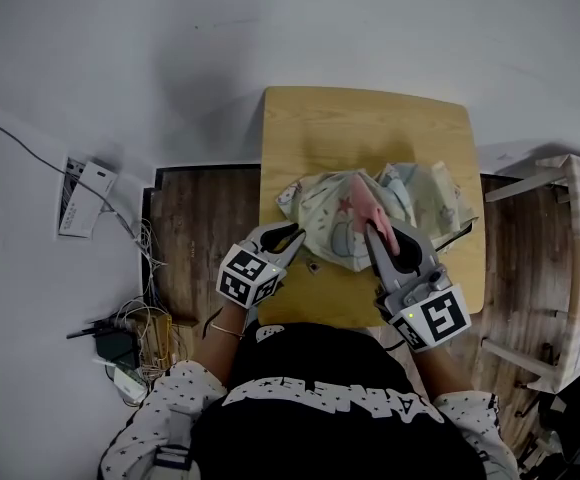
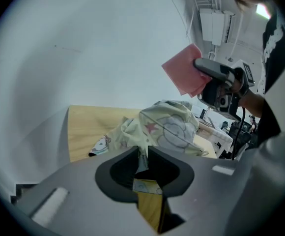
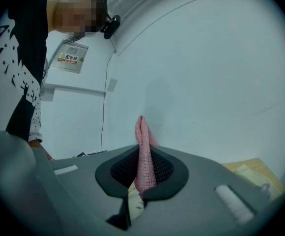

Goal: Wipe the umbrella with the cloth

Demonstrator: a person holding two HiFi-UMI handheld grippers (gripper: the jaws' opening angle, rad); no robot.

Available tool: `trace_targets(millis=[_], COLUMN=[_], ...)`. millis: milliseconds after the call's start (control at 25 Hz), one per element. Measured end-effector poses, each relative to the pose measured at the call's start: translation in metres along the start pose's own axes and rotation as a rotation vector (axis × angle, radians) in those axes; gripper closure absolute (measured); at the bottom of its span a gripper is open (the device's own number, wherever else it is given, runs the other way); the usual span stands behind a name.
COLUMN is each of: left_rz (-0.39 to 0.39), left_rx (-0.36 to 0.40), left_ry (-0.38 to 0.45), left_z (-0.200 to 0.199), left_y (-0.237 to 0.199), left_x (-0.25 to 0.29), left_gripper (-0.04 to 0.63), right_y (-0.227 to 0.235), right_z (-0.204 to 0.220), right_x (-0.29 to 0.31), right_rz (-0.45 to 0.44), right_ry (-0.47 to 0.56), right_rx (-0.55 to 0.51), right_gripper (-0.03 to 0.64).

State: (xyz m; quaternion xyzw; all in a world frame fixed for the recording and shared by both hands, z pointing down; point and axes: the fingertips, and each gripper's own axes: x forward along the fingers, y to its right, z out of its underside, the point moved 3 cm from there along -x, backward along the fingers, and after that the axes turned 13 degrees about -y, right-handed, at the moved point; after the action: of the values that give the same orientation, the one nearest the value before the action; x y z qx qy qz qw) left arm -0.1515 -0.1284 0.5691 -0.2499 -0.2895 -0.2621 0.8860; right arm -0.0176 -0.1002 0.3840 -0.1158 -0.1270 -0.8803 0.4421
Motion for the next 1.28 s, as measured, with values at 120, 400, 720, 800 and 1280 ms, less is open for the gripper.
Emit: trace_targets(millis=[120,400,720,800,1280], left_rz=[-0.004,0.015,0.054,0.053,0.03], left_rx=[0.001,0.007,-0.03,-0.023,-0.048], left_ry=[0.015,0.062,0.117,0.124,0.142], left_z=[-0.003,-0.019,-0.037,-0.04,-0.045], left_y=[0.004,0.021,0.039,0.04,0.04], left_x=[-0.004,-0.022,-0.04,-0.044,-0.052], left_gripper=[0.554,0.571,0.571,0.571,0.571], right_y=[0.0,0.011,0.011,0.009,-0.003], right_z=[0.006,0.017,0.047,0.054,0.086], right_x=[0.003,0.019,0.059,0.065,0.074], right_rz=[-0.01,0.031,0.005,-0.017,-0.134], right_ry=[-0.014,-0.069,-0.166,-0.181,-0.269], right_rx=[-0.012,-0.137,-0.303,-0.313,-0.291], right_gripper=[0.584,0.584,0.584,0.584,0.583])
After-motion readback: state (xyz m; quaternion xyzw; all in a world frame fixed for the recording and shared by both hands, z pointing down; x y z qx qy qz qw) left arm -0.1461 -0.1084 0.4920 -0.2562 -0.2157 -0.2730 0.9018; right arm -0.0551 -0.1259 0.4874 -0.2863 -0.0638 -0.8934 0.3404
